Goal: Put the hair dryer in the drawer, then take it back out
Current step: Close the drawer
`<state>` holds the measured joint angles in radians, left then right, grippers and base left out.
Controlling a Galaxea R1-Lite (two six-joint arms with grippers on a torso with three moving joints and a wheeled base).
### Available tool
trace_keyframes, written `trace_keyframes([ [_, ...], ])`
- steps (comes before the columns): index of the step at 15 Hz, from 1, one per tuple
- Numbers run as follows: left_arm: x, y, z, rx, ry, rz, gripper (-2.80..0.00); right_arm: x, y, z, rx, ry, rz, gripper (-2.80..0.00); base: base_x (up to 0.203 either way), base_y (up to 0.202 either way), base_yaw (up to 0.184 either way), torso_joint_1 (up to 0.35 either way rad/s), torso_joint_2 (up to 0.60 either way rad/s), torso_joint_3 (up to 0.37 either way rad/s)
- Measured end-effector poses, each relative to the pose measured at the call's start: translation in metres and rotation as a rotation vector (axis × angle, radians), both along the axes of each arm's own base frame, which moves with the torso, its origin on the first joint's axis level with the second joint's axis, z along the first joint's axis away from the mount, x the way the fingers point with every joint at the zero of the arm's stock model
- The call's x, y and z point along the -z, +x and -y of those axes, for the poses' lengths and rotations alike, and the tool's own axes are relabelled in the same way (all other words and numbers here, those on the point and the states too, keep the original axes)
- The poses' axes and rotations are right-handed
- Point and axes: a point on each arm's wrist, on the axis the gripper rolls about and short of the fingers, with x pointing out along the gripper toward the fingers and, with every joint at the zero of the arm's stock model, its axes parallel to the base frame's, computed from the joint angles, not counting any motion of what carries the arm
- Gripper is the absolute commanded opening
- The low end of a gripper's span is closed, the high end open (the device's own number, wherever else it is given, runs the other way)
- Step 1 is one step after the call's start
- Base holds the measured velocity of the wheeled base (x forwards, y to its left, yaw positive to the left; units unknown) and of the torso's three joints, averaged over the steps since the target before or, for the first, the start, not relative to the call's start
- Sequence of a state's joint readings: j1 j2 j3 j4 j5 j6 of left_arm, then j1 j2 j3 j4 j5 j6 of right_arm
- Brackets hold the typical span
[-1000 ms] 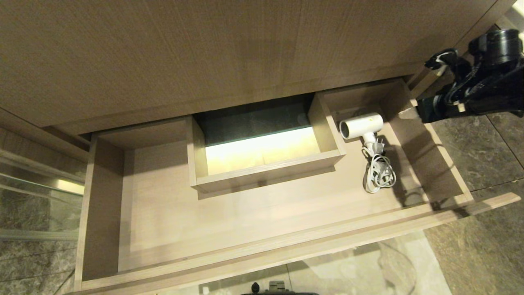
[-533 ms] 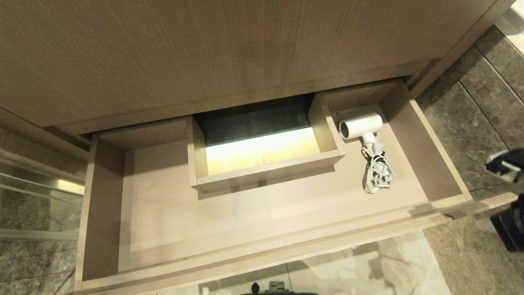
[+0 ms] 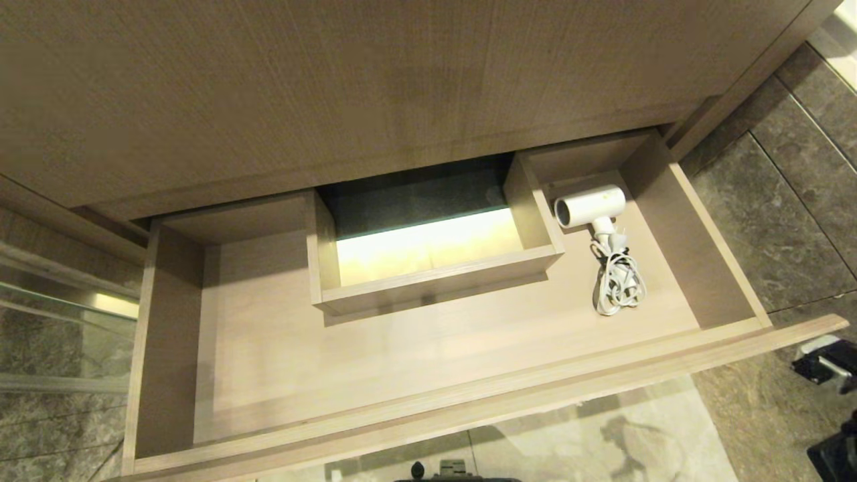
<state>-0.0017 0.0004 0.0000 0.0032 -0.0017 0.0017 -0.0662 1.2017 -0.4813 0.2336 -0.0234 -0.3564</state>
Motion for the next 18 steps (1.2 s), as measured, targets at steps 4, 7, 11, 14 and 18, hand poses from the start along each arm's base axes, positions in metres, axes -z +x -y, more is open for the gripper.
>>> trace_keyframes([
  [4,0.0,0.0,0.0,0.0,0.0,0.0,-2.8,0.002,0.036,0.003,-0.003,-0.016,0.135,-2.8,0.0,0.0,0.0,0.0,0.0,0.0],
  [7,0.0,0.0,0.0,0.0,0.0,0.0,-2.8,0.007,0.059,0.004,-0.006,-0.023,0.179,-2.8,0.0,0.0,0.0,0.0,0.0,0.0],
  [11,0.0,0.0,0.0,0.0,0.0,0.0,-2.8,-0.001,0.084,0.006,0.002,-0.01,0.246,-2.8,0.0,0.0,0.0,0.0,0.0,0.0],
  [14,0.0,0.0,0.0,0.0,0.0,0.0,-2.8,-0.024,0.109,0.007,0.015,0.004,0.445,-2.8,0.0,0.0,0.0,0.0,0.0,0.0],
  [18,0.0,0.0,0.0,-0.001,0.0,0.0,-2.8,-0.079,0.159,0.01,0.081,0.082,0.779,-2.8,0.0,0.0,0.0,0.0,0.0,0.0],
])
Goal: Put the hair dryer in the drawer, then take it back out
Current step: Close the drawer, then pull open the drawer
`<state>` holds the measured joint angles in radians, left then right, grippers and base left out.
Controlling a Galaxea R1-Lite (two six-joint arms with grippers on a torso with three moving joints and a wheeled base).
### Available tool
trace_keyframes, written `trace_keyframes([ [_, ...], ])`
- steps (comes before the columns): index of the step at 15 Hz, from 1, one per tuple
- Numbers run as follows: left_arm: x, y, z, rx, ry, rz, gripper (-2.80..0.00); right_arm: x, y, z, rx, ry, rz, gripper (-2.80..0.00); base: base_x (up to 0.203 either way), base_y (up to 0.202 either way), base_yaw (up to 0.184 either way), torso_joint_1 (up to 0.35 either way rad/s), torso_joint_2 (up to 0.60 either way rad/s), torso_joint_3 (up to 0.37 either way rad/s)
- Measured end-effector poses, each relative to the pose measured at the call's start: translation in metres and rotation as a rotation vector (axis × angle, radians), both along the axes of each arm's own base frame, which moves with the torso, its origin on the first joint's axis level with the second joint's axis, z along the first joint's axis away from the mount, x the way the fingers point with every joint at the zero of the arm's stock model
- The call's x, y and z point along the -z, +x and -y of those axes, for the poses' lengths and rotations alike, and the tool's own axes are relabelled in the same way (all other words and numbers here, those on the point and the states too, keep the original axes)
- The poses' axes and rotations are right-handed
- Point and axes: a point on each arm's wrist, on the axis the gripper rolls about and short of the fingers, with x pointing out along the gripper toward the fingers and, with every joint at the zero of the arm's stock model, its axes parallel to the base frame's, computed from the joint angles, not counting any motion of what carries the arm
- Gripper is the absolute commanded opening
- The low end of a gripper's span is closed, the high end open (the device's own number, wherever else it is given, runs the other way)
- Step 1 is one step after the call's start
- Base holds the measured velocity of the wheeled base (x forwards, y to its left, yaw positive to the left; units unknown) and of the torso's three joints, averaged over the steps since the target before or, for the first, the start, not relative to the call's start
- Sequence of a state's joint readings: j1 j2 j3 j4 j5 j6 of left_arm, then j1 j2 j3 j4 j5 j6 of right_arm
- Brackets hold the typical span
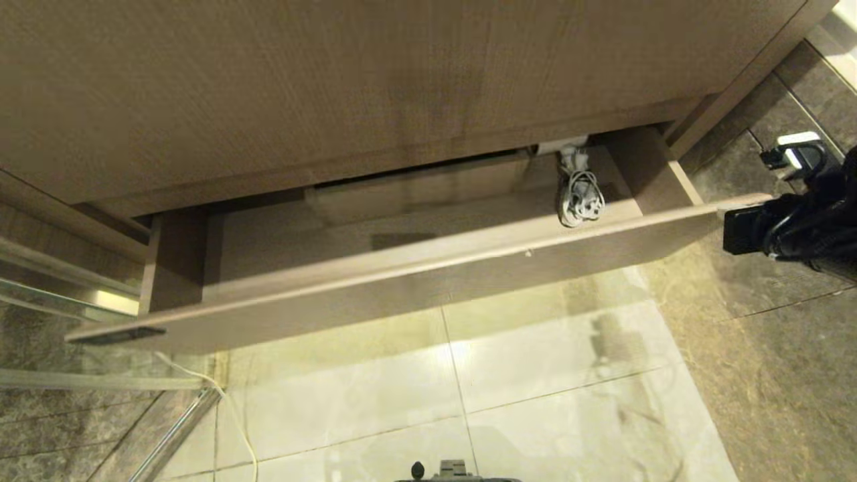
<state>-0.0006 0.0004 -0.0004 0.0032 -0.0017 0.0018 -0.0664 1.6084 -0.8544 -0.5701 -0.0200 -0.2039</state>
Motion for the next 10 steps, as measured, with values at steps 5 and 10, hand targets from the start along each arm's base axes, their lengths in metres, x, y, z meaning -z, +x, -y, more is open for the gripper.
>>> trace_keyframes([
  [5,0.0,0.0,0.0,0.002,0.0,-0.001,-2.8,0.006,-0.001,0.0,0.009,0.043,-0.049,-2.8,0.0,0.0,0.0,0.0,0.0,0.0],
  [10,0.0,0.0,0.0,0.001,0.0,-0.001,-2.8,0.011,-0.064,-0.004,0.015,0.051,-0.15,-2.8,0.0,0.0,0.0,0.0,0.0,0.0],
])
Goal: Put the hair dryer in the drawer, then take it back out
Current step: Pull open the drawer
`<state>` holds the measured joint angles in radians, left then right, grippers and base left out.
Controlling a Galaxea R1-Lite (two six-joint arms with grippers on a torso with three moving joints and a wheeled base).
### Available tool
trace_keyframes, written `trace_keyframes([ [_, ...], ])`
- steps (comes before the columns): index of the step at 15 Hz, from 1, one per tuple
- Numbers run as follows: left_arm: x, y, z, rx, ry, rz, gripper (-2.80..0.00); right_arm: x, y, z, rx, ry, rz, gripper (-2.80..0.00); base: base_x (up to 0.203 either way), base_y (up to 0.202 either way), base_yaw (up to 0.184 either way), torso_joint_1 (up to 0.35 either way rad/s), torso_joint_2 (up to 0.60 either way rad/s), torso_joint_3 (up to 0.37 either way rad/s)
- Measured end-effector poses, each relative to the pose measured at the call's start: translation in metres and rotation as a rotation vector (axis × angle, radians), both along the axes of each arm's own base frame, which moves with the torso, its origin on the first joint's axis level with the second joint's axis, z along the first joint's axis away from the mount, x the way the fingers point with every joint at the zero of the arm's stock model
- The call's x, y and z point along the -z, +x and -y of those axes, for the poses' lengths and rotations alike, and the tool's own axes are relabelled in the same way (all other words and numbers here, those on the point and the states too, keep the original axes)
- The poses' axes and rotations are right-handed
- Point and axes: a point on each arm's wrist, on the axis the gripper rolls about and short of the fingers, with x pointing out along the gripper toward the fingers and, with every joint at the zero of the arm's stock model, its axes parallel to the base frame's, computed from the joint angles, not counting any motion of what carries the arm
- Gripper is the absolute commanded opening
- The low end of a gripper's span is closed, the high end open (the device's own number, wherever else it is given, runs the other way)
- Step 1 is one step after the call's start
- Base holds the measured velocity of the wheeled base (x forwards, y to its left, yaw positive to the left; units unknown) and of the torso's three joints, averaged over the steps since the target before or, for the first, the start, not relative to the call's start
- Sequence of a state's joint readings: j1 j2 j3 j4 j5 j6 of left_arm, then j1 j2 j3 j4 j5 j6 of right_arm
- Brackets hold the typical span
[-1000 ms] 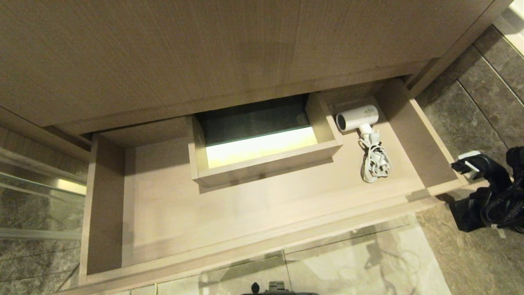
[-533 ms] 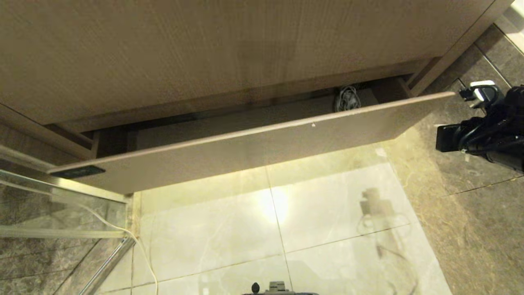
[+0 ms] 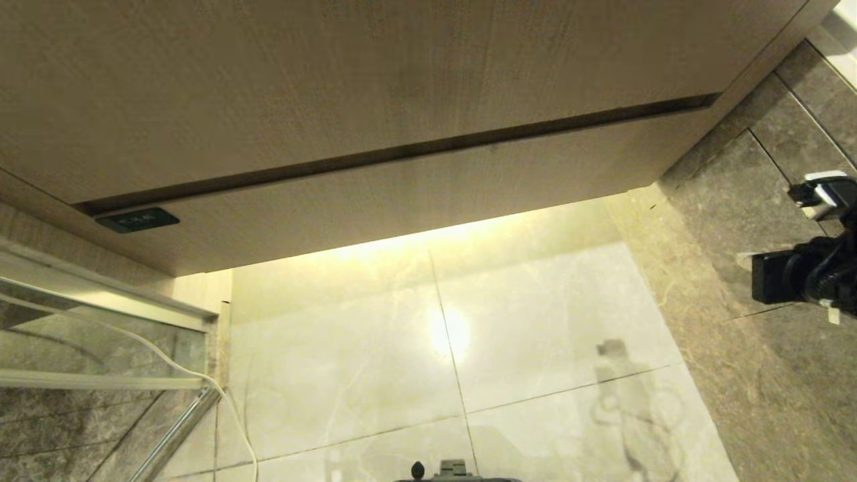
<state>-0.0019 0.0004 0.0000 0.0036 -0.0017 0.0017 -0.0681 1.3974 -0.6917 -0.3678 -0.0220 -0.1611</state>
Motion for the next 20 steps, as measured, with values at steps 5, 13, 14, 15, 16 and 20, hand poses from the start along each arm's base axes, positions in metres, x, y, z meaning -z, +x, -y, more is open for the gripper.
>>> trace_keyframes([
  [5,0.0,0.0,0.0,0.0,0.0,0.0,-2.8,0.004,-0.098,-0.007,-0.002,0.002,0.063,-2.8,0.0,0.0,0.0,0.0,0.0,0.0],
  [13,0.0,0.0,0.0,0.0,0.0,0.0,-2.8,0.078,-0.239,-0.015,-0.075,0.035,0.327,-2.8,0.0,0.0,0.0,0.0,0.0,0.0],
  [14,0.0,0.0,0.0,-0.001,0.0,0.0,-2.8,0.096,-0.243,-0.014,-0.11,0.042,0.361,-2.8,0.0,0.0,0.0,0.0,0.0,0.0],
  [15,0.0,0.0,0.0,0.0,0.001,0.001,-2.8,0.103,-0.245,-0.014,-0.167,0.054,0.417,-2.8,0.0,0.0,0.0,0.0,0.0,0.0],
  [16,0.0,0.0,0.0,0.0,0.0,0.0,-2.8,0.106,-0.247,-0.014,-0.219,0.067,0.458,-2.8,0.0,0.0,0.0,0.0,0.0,0.0],
  [20,0.0,0.0,0.0,-0.001,0.001,0.0,-2.8,0.118,-0.249,-0.013,-0.243,0.111,0.442,-2.8,0.0,0.0,0.0,0.0,0.0,0.0],
])
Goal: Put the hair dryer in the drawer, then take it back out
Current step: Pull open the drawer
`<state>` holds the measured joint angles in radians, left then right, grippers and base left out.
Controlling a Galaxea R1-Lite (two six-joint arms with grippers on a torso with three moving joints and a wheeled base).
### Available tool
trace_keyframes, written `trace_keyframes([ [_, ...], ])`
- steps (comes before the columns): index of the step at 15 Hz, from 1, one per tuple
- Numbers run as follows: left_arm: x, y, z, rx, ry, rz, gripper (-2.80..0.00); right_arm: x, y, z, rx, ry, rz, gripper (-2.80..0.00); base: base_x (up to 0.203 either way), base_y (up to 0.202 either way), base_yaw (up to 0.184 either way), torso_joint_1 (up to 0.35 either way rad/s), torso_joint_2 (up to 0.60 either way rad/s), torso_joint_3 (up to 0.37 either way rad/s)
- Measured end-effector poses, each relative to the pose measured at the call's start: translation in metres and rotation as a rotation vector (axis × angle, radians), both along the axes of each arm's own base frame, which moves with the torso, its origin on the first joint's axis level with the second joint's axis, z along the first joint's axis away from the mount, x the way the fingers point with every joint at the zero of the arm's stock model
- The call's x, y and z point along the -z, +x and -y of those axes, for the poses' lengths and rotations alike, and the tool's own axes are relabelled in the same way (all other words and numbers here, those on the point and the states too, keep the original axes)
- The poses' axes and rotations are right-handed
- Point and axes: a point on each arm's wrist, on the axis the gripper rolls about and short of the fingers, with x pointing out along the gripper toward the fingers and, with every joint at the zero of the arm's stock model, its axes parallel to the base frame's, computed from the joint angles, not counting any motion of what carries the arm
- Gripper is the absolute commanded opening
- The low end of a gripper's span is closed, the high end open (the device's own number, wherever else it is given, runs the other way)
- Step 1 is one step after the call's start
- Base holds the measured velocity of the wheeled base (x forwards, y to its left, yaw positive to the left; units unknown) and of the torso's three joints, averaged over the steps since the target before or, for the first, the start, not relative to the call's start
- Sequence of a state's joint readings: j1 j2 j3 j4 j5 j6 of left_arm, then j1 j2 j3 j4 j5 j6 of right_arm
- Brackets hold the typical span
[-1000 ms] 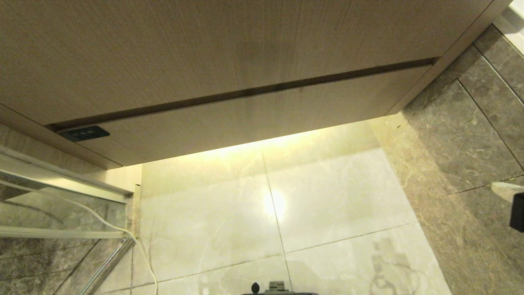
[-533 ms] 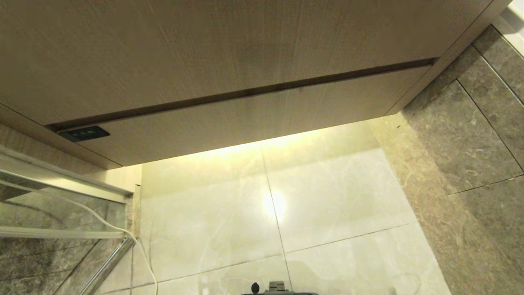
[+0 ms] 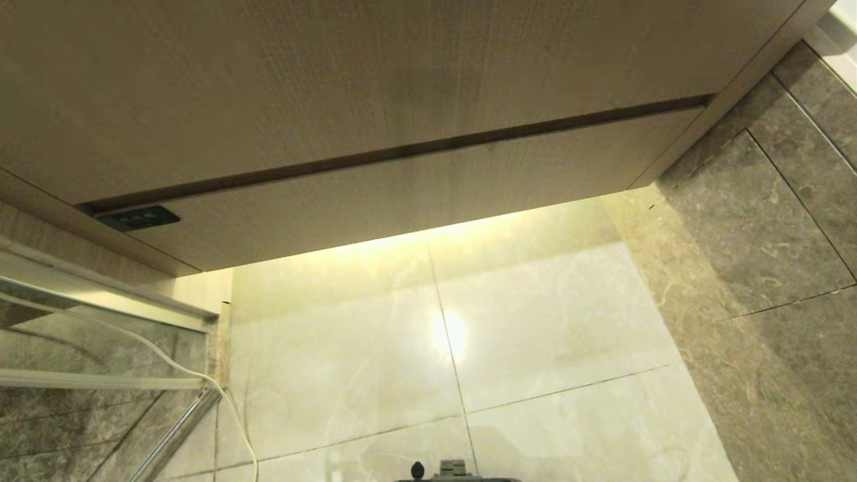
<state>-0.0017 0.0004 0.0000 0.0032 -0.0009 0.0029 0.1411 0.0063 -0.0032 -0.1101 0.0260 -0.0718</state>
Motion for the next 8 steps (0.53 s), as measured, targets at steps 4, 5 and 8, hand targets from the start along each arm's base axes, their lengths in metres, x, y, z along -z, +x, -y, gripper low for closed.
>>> trace_keyframes([
  [4,0.0,0.0,0.0,0.001,0.0,0.0,-2.8,0.001,-0.0005,0.0001,0.0,0.007,0.005,-2.8,0.0,0.0,0.0,0.0,0.0,0.0],
  [5,0.0,0.0,0.0,0.001,0.0,0.0,-2.8,0.001,-0.0005,0.0001,0.0,0.007,0.006,-2.8,0.0,0.0,0.0,0.0,0.0,0.0],
  [8,0.0,0.0,0.0,-0.001,0.0,0.0,-2.8,0.001,-0.0006,0.0002,0.0,0.007,0.007,-2.8,0.0,0.0,0.0,0.0,0.0,0.0],
])
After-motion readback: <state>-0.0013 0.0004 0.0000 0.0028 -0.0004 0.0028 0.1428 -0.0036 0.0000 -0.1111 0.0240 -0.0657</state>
